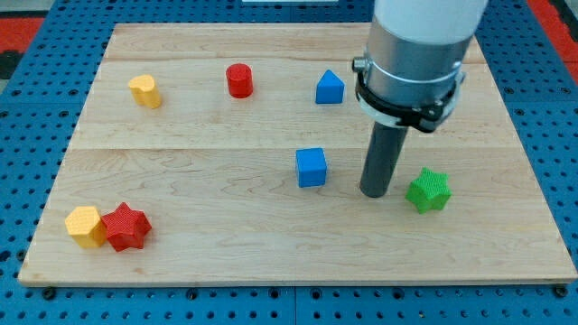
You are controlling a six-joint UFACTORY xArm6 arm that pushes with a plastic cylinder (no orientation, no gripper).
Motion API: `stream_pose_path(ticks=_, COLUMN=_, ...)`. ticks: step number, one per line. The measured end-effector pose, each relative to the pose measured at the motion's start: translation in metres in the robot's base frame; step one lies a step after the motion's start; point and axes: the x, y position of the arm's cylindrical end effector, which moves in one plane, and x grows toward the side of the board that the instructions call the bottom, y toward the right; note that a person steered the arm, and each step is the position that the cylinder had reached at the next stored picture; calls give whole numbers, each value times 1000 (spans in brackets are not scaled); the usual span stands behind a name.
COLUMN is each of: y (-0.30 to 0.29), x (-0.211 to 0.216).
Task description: Keep the blue cube to the right of the red star
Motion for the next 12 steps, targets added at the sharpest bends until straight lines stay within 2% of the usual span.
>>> stream_pose_path(ticks=1, y=-55, x=2)
stream_pose_path(ticks=2, y=-42, x=3)
stream_pose_path(ticks=3, y=-9, x=-23)
stream_pose_path(ticks=4, y=-29, x=-47)
stream_pose_path(ticks=5, y=-112, x=-41)
stream_pose_path(ticks=6, y=-173, x=-1)
stream_pose_path(ticks=7, y=-173, x=11)
stream_pose_path(ticks=8, y=-140, x=2)
stream_pose_path(ticks=9, y=-137, x=23)
stream_pose_path(ticks=10, y=-173, x=43)
stream_pose_path(ticks=12, y=-152, x=33)
